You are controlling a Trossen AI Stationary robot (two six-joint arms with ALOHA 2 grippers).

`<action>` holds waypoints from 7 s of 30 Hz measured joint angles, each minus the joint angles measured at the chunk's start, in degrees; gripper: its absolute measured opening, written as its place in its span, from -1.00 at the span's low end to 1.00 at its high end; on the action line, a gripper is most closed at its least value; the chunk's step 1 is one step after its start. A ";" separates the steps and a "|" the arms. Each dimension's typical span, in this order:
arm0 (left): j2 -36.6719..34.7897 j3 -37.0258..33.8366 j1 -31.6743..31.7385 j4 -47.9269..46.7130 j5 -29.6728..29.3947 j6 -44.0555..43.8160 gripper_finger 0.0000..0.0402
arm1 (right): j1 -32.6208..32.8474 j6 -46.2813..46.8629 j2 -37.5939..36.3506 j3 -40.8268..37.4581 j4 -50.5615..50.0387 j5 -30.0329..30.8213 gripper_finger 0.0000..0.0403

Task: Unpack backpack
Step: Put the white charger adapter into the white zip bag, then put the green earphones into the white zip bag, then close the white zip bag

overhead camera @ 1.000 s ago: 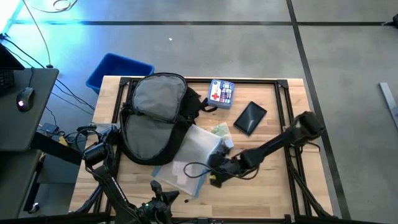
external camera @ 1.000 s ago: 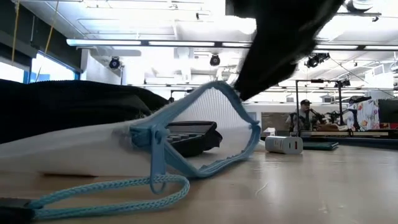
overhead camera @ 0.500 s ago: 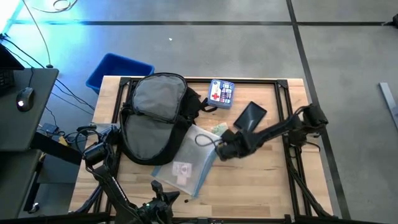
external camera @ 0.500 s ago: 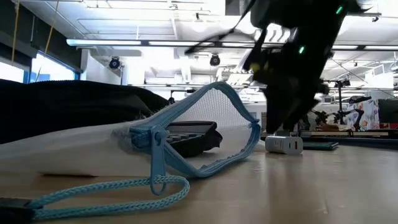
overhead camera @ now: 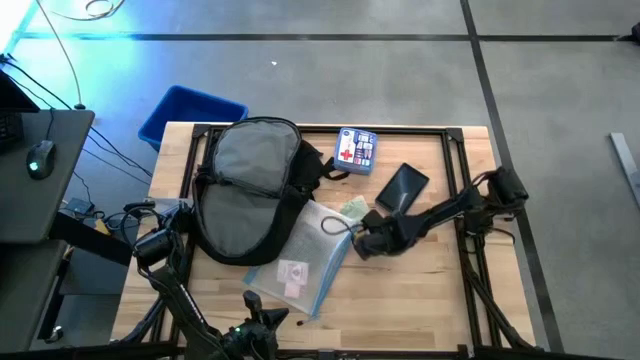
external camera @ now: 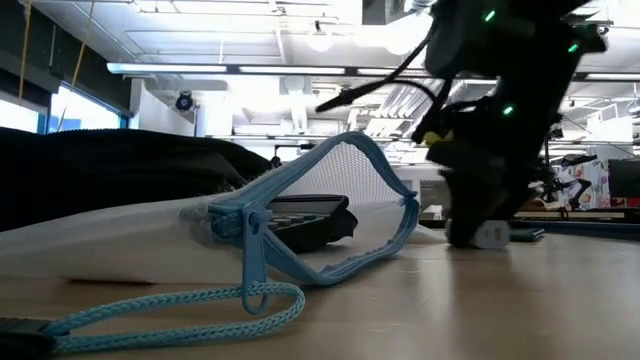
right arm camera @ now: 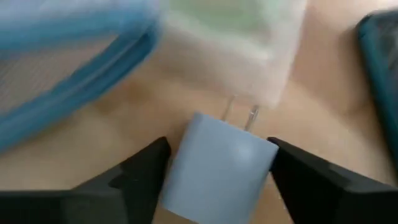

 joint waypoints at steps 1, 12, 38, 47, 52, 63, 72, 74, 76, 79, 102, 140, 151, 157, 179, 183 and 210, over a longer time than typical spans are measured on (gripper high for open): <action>0.00 0.00 0.00 0.00 0.01 0.00 -1.00 | 1.04 0.48 0.00 0.55 -0.28 -0.81 0.01; 0.00 0.00 0.00 0.02 0.00 0.52 -1.00 | 12.48 -1.61 0.03 8.76 5.74 -1.10 -0.19; 0.00 -0.02 -0.02 0.46 0.63 1.51 -1.00 | -8.92 -20.89 11.91 9.65 33.54 7.70 0.54; 0.00 -0.02 -0.04 0.44 1.18 1.51 -1.00 | -3.56 -23.86 10.19 9.65 29.41 10.73 0.65; 0.00 -0.02 -0.04 0.52 1.27 1.49 -1.00 | -0.21 -20.62 6.90 9.67 17.16 10.06 0.62; 0.00 -0.02 -0.02 0.59 1.29 1.49 -1.00 | 0.03 -8.73 3.80 9.05 -4.50 13.69 0.62; 0.00 -0.02 -0.02 0.59 1.13 1.49 -1.00 | -12.04 -12.67 3.96 1.99 5.51 12.23 0.62; 0.00 -0.02 0.00 0.59 1.12 1.51 -1.00 | -13.84 -15.69 3.96 0.34 12.29 9.66 0.61; 0.00 -0.02 0.00 0.59 0.92 1.51 -1.00 | -15.26 -17.64 3.91 -1.58 19.17 6.30 0.59; 0.00 -0.02 0.00 0.57 0.94 1.51 -1.00 | -16.30 -17.51 3.69 -4.21 24.73 5.33 0.44; 0.00 -0.02 0.00 0.26 4.02 0.27 -1.00 | 12.83 -2.34 -2.03 7.31 0.12 4.24 -1.00; 1.25 0.00 -8.02 5.81 14.71 -0.98 -1.00 | -1.34 -41.66 18.91 28.12 21.30 -4.17 -0.44; 6.10 -0.02 -5.62 11.35 13.97 -0.43 -1.00 | 4.08 -42.41 10.46 28.12 3.16 -2.70 0.19; 7.13 -0.02 -3.62 11.58 12.69 0.73 -1.00 | 11.04 -45.60 7.40 28.12 -8.67 8.05 0.20; 9.52 -0.07 10.97 23.11 17.43 35.81 -0.11 | 28.79 -27.03 7.56 15.76 14.62 28.19 -0.04; 10.59 -0.04 13.16 24.28 17.32 36.00 -0.09 | 32.62 -29.26 7.97 14.15 24.94 32.36 -0.05; 13.97 0.35 11.96 25.33 -5.40 29.86 -0.99 | 25.20 -23.92 19.73 14.13 41.24 22.24 -0.04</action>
